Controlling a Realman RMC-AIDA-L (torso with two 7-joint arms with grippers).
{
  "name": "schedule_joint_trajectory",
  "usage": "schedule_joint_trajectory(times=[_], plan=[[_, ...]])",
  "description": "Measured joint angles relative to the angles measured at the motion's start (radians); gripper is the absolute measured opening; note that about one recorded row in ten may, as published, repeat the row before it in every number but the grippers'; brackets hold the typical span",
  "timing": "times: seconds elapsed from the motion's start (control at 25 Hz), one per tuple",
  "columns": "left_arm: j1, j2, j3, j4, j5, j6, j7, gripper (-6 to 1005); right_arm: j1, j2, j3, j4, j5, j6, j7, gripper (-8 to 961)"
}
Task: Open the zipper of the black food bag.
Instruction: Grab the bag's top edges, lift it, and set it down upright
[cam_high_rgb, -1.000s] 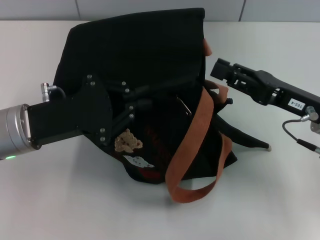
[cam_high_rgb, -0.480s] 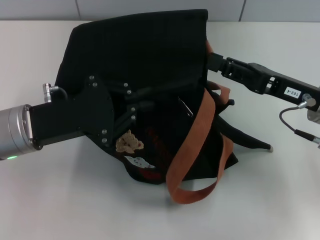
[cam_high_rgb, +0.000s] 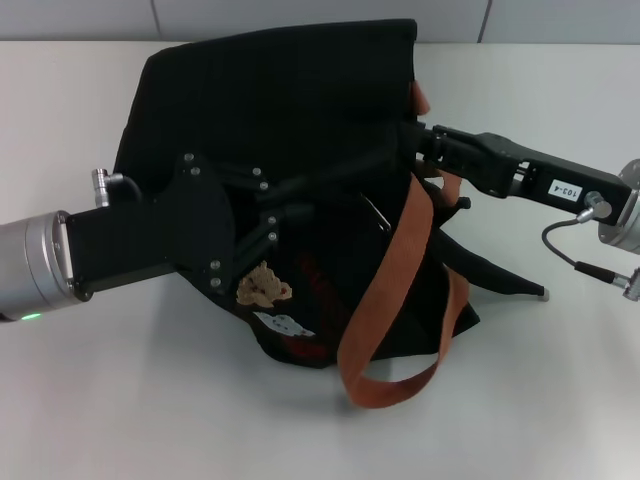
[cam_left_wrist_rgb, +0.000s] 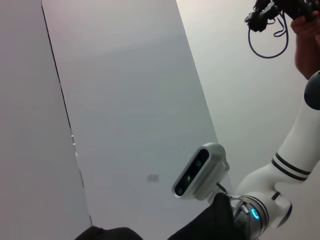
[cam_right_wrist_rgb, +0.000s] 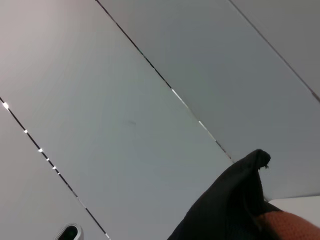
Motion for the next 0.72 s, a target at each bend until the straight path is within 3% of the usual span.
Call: schedule_joint_trajectory(times=[0.72], plan=[[0.003, -0.001, 0.009, -0.003, -0.005, -0.011, -0.001, 91, -0.007, 0.004, -0.03, 0.01, 0.007, 0.019, -0.001, 204]])
